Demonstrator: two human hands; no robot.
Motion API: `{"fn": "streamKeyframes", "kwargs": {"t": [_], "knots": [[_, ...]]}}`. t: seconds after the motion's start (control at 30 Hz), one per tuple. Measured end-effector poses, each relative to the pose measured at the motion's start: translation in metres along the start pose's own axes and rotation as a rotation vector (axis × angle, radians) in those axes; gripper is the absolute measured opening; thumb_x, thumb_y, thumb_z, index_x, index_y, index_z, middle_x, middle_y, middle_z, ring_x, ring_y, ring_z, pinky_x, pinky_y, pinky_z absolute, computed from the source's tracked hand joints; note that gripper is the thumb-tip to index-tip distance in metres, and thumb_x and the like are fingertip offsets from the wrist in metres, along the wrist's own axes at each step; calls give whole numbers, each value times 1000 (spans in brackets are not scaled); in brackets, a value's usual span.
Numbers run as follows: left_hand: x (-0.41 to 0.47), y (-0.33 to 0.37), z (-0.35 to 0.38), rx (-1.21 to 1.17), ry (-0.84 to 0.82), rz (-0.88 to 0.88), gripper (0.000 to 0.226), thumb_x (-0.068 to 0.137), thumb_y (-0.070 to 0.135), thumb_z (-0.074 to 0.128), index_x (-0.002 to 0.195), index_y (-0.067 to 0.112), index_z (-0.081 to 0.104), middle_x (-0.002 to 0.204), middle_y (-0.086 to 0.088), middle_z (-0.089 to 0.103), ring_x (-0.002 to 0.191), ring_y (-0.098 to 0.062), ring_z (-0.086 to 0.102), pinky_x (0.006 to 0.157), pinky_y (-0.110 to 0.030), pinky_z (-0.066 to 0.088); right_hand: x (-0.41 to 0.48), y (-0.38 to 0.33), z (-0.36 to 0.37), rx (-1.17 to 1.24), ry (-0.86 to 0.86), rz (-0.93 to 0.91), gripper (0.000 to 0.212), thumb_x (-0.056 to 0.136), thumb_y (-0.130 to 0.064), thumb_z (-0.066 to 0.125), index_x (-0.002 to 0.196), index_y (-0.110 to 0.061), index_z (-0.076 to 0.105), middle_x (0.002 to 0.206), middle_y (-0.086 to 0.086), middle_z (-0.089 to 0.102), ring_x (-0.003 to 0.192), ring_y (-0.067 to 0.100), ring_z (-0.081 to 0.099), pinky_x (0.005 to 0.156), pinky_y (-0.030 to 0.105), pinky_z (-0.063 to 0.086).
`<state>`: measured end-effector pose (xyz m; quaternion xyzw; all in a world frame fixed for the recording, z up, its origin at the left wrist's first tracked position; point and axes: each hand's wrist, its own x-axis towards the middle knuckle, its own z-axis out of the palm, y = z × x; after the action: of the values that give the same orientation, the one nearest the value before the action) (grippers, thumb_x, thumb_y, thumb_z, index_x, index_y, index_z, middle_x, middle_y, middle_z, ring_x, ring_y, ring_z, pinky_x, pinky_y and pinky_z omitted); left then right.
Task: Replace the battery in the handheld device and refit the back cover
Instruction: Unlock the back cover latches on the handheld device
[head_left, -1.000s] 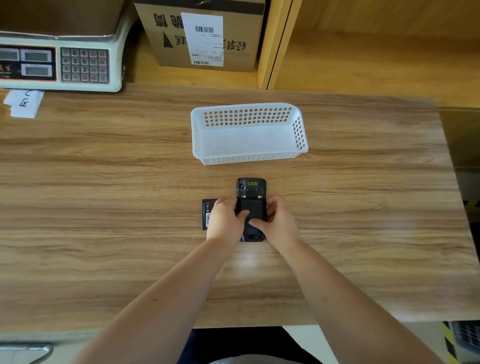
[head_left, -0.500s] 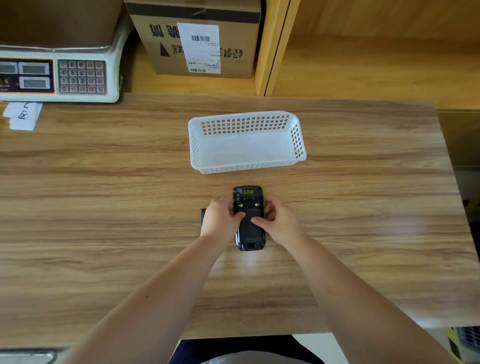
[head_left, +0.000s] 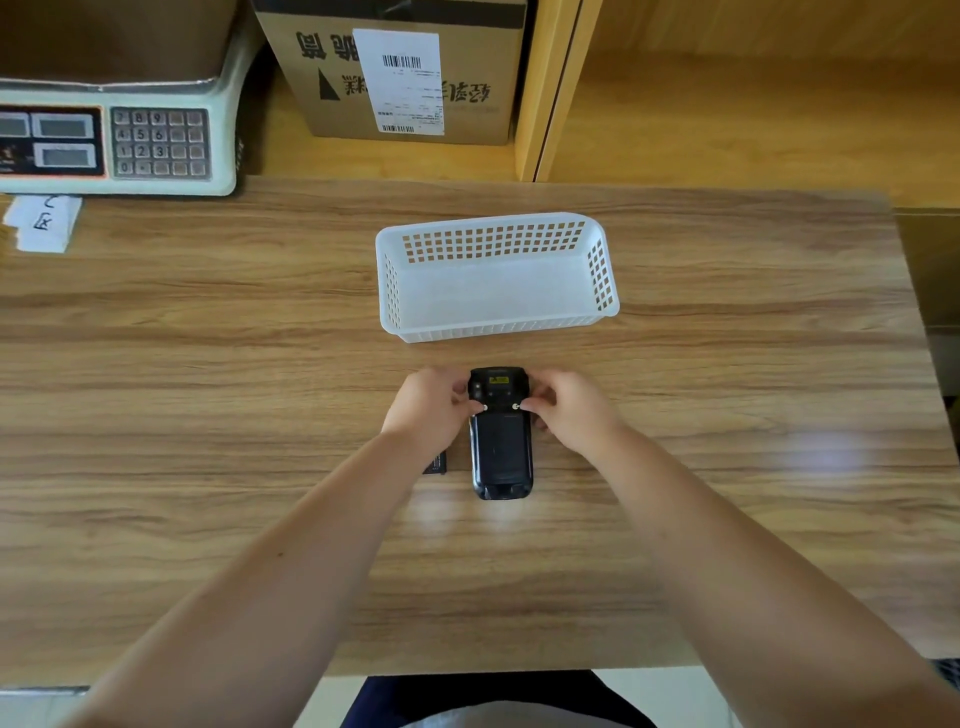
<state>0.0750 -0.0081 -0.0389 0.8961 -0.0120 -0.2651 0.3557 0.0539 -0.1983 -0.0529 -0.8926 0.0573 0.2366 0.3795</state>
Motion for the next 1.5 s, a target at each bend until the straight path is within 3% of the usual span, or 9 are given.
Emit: {"fn": "streamKeyframes", "kwargs": {"t": [0.23,0.4,0.5,0.6,0.7,0.8,1.0,1.33,1.5], "knots": [[1,-7,-4,95,-10,92,16,85,17,67,100,23,69,92,4,61,84,-16,58,72,-29,46,4,-2,-6,-379,4,-183,20,92,-24,55,107,-12,60,81,7,67,73,26,62,58,33,45],[9,-6,-8,262,-62,168,45,87,23,67,130,23,58,126,-2,59,123,-23,44,102,-34,36,10,-3,-8,-501,-17,-277,22,95,-24,51,110,-9,58,86,10,68,75,29,62,57,34,43],[14,-3,-10,311,-80,168,53,88,27,66,138,17,52,137,-4,53,132,-25,37,110,-35,31,14,-7,-11,-582,-52,-289,24,96,-26,50,107,-8,60,86,11,67,76,29,62,54,31,37],[19,-2,-9,376,-107,176,45,89,29,64,130,13,58,128,-7,58,125,-26,43,103,-36,38,16,-13,-16,-720,-78,-321,25,97,-27,48,104,-7,60,84,10,65,72,29,61,47,28,30],[23,-2,-10,443,-135,216,25,88,30,64,102,10,65,101,-6,61,105,-26,53,82,-33,45,15,-20,-17,-863,-99,-349,19,97,-16,46,109,-7,58,94,6,68,73,27,62,41,26,20],[25,-3,-12,475,-154,262,20,86,30,65,89,11,62,90,-5,57,91,-24,53,74,-34,46,15,-22,-14,-914,-113,-375,24,92,-4,42,112,-5,55,106,4,69,83,28,65,45,26,25],[25,2,-18,571,-200,307,21,83,32,62,92,13,60,83,-3,57,81,-24,57,64,-32,48,11,-15,-10,-992,-54,-411,27,90,-1,44,115,-3,52,95,5,69,75,25,65,46,27,29],[32,6,-26,832,-256,528,33,91,38,56,102,8,59,91,-4,58,82,-20,52,75,-33,48,7,-19,-15,-943,-82,-423,31,97,-12,39,125,-2,45,108,8,65,85,28,64,59,33,49],[34,-3,-21,845,-173,596,36,90,36,57,103,2,62,90,-7,62,80,-23,53,75,-36,50,8,-19,-16,-941,-70,-438,29,97,-14,38,124,-3,47,104,8,66,83,27,64,54,31,39]]}}
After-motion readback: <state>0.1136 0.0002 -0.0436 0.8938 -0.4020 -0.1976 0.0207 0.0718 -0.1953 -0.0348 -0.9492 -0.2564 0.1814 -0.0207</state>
